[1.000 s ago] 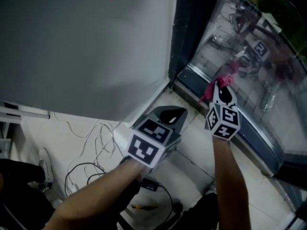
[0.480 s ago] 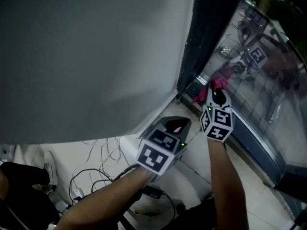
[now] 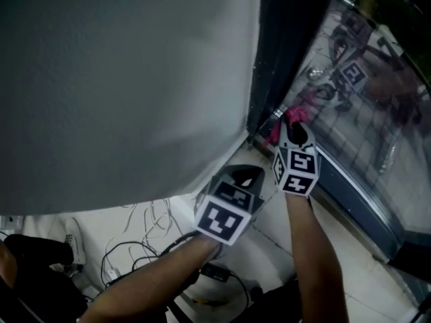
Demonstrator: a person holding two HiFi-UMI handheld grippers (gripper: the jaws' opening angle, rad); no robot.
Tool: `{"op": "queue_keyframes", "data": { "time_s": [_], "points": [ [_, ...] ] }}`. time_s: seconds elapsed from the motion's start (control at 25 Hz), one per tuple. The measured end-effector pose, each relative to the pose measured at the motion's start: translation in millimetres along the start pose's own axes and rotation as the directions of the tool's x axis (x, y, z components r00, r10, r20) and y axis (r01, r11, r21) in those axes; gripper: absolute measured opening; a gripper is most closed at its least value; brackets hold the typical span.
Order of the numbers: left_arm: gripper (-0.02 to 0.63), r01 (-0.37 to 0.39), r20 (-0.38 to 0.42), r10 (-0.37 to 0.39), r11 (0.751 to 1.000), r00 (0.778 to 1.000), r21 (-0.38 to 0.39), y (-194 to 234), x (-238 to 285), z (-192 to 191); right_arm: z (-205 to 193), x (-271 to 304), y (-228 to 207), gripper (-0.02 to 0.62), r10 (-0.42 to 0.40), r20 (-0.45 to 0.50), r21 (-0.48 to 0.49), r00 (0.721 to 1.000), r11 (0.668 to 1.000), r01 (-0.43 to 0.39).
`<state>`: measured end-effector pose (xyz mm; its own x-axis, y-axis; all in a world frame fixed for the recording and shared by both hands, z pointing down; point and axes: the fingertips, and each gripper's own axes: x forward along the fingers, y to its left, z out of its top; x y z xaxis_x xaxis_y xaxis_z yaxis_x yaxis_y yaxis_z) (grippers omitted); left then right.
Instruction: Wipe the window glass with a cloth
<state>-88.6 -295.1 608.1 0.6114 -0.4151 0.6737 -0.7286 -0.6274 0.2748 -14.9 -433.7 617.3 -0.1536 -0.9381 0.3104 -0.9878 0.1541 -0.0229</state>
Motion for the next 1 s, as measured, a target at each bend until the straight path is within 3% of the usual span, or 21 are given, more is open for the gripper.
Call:
{"op": "queue_keyframes", "data": {
  "time_s": [0.24, 0.52, 0.68, 1.0],
  "points": [
    [0.006, -0.019, -0.006, 0.019, 1.0, 1.0, 0.02, -4.6, -3.2, -0.2, 3.7, 5.0, 5.3, 0.062, 0.047, -0.008, 0.02, 0.999, 0.999, -0.047],
    [0.006, -0.021, 0.003, 0.021, 0.999, 1.0, 0.031, 5.7, -17.0, 0.9, 16.4, 0.1, 27.7, 0.061, 0.158, -0.004, 0.001, 0.987, 0.987, -0.158],
    [0.006, 0.003, 0.056, -0.005, 0.999, 0.998, 0.045, -2.2, -30.9, 17.9, 42.7, -35.0, 29.0, 0.061, 0.207, 0.029, -0.023, 0.978, 0.978, -0.207],
    [0.006, 0.052, 0.196, -0.068, 0.995, 0.978, 0.089, -40.2, -78.7, 71.6, 115.8, -139.3, 15.7, 0.061, 0.265, 0.074, 0.041, 0.961, 0.962, -0.268]
  ]
}}
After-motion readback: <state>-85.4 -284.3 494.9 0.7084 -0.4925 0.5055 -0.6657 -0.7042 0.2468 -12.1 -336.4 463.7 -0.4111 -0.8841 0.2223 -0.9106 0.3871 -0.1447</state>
